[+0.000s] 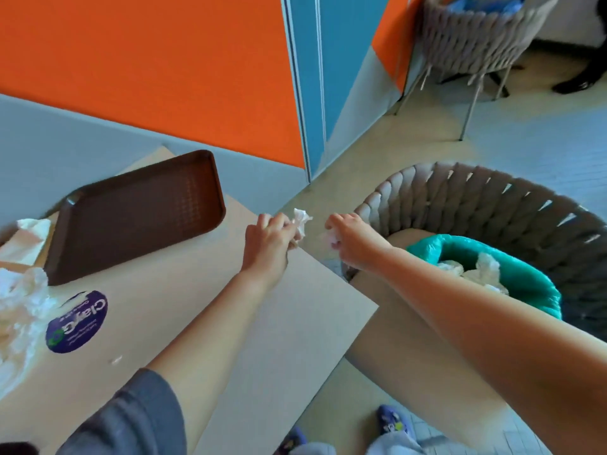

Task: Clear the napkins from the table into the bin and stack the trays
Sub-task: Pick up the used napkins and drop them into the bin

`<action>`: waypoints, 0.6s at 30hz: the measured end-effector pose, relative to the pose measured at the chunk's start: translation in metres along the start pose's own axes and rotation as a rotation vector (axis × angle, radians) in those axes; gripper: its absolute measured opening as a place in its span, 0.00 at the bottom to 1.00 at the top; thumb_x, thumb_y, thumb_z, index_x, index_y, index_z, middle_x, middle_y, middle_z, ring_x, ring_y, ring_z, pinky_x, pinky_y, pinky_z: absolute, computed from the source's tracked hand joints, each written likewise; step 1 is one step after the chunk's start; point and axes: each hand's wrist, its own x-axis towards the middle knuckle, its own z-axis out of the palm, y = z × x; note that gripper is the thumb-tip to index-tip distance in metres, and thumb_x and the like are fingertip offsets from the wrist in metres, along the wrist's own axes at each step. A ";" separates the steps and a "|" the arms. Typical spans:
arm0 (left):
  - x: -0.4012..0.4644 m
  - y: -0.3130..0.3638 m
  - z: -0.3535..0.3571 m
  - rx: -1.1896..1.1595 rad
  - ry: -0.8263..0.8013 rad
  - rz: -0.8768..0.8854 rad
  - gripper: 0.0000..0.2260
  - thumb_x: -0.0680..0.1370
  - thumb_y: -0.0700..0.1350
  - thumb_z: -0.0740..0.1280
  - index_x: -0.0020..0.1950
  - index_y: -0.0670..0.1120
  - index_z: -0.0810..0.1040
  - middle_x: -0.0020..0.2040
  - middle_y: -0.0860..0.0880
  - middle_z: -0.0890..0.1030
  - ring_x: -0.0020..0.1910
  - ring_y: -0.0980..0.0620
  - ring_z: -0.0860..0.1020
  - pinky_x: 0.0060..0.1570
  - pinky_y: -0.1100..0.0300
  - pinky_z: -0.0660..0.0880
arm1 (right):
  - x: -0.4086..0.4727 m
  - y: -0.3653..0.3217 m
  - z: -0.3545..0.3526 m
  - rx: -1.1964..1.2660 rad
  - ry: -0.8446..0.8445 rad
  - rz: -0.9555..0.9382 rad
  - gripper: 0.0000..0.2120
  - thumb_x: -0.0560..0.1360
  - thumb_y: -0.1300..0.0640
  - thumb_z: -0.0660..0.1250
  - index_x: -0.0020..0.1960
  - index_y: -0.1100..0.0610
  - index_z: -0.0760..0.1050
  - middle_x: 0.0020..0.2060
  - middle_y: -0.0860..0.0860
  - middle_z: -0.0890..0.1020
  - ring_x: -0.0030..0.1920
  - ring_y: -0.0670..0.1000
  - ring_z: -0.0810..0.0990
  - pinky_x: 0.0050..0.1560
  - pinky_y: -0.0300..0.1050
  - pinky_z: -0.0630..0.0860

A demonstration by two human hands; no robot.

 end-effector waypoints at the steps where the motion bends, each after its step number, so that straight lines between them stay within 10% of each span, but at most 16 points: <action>1: 0.009 0.018 0.005 -0.003 0.014 0.030 0.10 0.69 0.34 0.71 0.46 0.48 0.81 0.43 0.49 0.80 0.44 0.41 0.74 0.36 0.58 0.60 | -0.009 0.017 -0.007 0.006 0.017 0.026 0.16 0.74 0.65 0.61 0.62 0.62 0.68 0.57 0.58 0.74 0.59 0.58 0.71 0.54 0.43 0.65; 18: 0.086 0.261 0.160 -0.201 -0.517 0.259 0.11 0.75 0.43 0.66 0.58 0.47 0.77 0.56 0.48 0.79 0.57 0.44 0.69 0.56 0.50 0.67 | -0.164 0.268 -0.020 0.081 0.116 0.505 0.23 0.71 0.71 0.60 0.63 0.57 0.67 0.45 0.55 0.74 0.58 0.57 0.68 0.53 0.55 0.75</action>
